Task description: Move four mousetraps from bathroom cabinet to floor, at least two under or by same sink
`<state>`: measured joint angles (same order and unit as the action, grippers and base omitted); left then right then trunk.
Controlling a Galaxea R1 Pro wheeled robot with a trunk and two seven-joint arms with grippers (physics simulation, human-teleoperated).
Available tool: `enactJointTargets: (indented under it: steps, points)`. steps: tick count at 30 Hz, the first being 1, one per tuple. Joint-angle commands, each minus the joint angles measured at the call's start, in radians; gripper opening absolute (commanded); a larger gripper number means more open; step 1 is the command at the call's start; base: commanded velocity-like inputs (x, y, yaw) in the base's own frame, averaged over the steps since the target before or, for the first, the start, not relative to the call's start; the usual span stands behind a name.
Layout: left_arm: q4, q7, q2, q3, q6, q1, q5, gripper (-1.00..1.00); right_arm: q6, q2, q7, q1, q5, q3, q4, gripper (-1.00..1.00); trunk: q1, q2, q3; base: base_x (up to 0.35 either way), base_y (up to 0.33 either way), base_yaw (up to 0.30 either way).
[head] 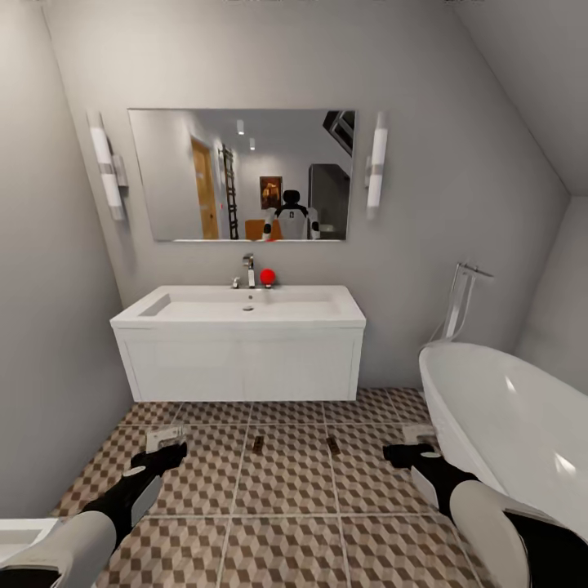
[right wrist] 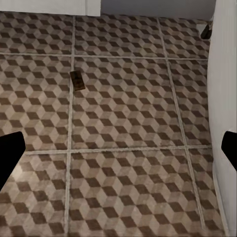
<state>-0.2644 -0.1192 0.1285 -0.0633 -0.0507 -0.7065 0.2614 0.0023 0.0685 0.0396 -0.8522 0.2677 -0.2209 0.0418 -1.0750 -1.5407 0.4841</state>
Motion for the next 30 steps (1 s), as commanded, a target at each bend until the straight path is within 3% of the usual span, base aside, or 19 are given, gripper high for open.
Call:
enactJointTargets:
  steps: [1,10,30]
  points:
    - [0.044,-0.004,0.000,-0.007,-0.006,-0.001,0.008,1.00,-0.004,0.011,0.005,-0.001,0.010,-0.008,-0.028,1.00,0.004,0.007,-0.002,0.000,0.000,0.000]
    - [0.123,-0.004,0.001,-0.007,-0.011,-0.001,0.008,1.00,-0.023,0.028,0.010,0.016,0.010,-0.008,-0.063,1.00,0.039,0.070,-0.030,0.000,0.000,0.000]
    - [0.210,-0.003,-0.009,-0.006,-0.012,-0.001,0.010,1.00,-0.042,0.031,0.013,0.090,0.013,-0.008,-0.071,1.00,0.115,0.210,-0.093,0.000,0.000,0.000]
